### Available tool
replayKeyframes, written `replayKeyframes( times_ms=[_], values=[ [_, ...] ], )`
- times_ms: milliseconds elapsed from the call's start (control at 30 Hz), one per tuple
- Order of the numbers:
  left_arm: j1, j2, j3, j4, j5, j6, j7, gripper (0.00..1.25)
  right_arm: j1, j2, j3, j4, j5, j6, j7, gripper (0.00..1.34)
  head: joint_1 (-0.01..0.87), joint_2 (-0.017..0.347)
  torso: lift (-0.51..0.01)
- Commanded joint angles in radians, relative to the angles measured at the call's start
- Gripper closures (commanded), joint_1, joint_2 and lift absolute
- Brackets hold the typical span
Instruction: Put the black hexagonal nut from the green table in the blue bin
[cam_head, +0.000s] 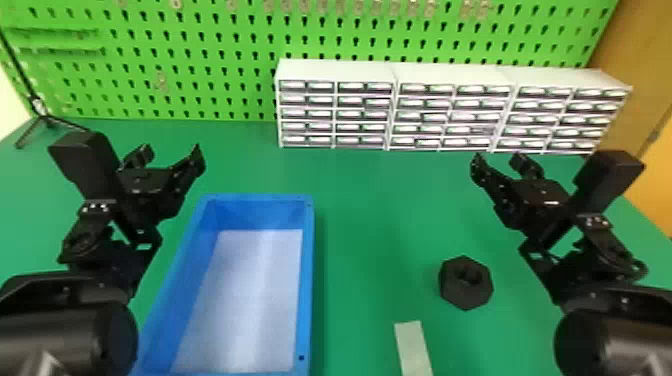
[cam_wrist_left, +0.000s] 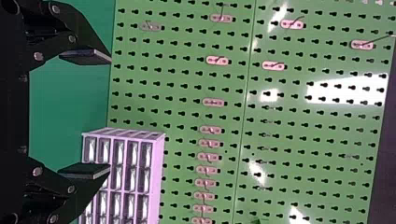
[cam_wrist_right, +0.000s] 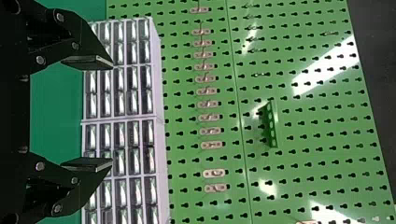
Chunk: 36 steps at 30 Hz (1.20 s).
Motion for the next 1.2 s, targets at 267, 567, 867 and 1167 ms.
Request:
replayKeyframes(
  times_ms=[267,567,867,1167],
  values=[
    [0.007,0.000,0.003,-0.005,0.003,0.000,0.000,0.43,0.025,0.015,-0.044,-0.019,0.004,0.009,0.000,0.52,0.692,0.008,-0.097],
    [0.007,0.000,0.004,-0.006,0.003,0.000,0.000,0.43,0.023,0.012,-0.041,-0.021,0.007,0.009,0.000,0.52,0.692,0.008,-0.097],
    [0.007,0.000,0.006,-0.006,0.003,0.000,0.000,0.43,0.023,0.010,-0.041,-0.022,0.007,0.009,0.000,0.52,0.692,0.008,-0.097],
    [0.009,0.000,0.009,-0.006,0.003,0.000,0.000,0.43,0.025,0.004,-0.038,-0.039,0.004,0.033,0.000,0.52,0.692,0.008,-0.097]
  ],
)
